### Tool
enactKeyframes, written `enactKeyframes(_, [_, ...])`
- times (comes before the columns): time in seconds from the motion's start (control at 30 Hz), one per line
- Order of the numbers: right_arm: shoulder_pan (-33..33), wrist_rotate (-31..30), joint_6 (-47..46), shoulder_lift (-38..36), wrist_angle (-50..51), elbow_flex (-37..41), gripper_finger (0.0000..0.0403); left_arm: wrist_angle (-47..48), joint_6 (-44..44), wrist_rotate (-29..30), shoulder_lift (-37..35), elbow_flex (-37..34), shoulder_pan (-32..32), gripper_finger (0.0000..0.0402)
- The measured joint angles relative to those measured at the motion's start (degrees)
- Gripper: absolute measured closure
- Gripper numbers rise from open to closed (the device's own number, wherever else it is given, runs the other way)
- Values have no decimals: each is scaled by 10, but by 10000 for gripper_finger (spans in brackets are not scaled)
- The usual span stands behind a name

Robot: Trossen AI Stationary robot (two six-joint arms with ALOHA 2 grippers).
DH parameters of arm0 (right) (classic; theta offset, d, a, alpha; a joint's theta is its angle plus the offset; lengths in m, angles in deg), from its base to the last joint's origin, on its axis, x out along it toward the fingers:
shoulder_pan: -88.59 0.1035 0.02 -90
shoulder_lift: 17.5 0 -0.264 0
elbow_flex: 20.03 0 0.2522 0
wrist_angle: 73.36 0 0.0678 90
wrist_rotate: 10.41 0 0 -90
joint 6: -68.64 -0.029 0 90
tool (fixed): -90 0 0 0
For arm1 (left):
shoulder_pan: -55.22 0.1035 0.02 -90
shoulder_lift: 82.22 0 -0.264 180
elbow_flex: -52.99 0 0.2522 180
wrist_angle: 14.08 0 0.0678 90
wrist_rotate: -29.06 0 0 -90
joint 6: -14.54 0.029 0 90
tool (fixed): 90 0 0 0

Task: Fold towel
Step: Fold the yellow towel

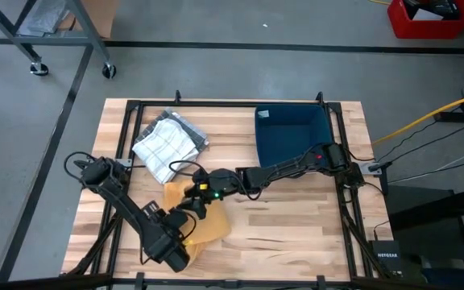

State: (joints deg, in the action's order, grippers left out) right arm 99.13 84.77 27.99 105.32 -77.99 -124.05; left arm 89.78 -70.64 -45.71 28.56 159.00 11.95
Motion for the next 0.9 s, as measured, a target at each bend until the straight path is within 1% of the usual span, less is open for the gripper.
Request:
enactKeyframes(0.13, [1,-9,0,0,-3,0,145,0,-33,-18,0,0,-22,224])
enactKeyframes(0.3, [0,-13,0,-1,-17,0,145,0,-59,-20,0,0,-62,224])
enactKeyframes(0.37, [0,-24,-15,-1,-14,0,145,-1,-70,-20,0,0,-81,224])
enactKeyframes(0.43, [0,-50,-51,-1,-8,0,145,-1,-87,-20,0,0,-98,224])
enactKeyframes(0.57, [-4,-144,-32,0,26,0,145,-11,-127,-20,0,0,-125,224])
enactKeyframes(0.6, [-8,-142,-41,1,35,0,145,-12,-136,-20,0,0,-130,224])
enactKeyframes(0.67, [-11,-85,-93,3,32,0,145,-15,-149,-20,0,0,-137,224])
enactKeyframes(0.7, [-11,-67,-104,4,25,0,145,-16,-152,-20,0,0,-140,224])
enactKeyframes(0.8, [-3,-68,-108,9,12,-2,146,-17,-153,-19,0,0,-145,224])
enactKeyframes(0.83, [-2,-39,-143,10,20,-1,146,-17,-152,-19,0,0,-145,224])
enactKeyframes(0.87, [-2,6,-178,12,22,-1,146,-19,-152,-18,0,0,-145,224])
enactKeyframes(0.9, [-4,45,-193,15,20,0,146,-21,-153,-18,0,0,-145,224])
